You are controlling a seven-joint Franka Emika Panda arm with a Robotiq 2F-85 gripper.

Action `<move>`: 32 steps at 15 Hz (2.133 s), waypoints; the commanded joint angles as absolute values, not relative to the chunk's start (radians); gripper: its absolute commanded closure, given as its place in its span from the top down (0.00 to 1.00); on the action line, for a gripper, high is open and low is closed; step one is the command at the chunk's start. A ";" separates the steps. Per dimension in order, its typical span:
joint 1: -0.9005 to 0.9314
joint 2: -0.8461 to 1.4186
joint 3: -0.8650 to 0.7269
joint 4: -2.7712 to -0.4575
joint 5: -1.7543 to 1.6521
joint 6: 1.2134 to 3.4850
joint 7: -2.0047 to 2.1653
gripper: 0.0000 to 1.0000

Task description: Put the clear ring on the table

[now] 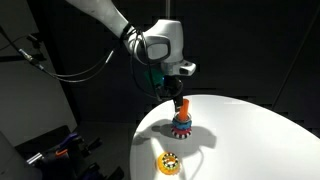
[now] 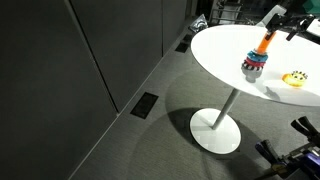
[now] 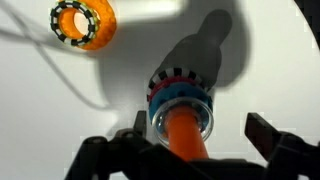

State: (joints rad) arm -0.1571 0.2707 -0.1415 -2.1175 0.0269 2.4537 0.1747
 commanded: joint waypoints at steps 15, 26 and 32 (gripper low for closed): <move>-0.131 0.440 -0.176 -2.081 0.022 2.646 0.208 1.00; -0.101 0.495 -0.194 -2.058 0.013 2.688 0.224 1.00; -0.086 0.487 -0.208 -2.063 0.007 2.694 0.230 0.57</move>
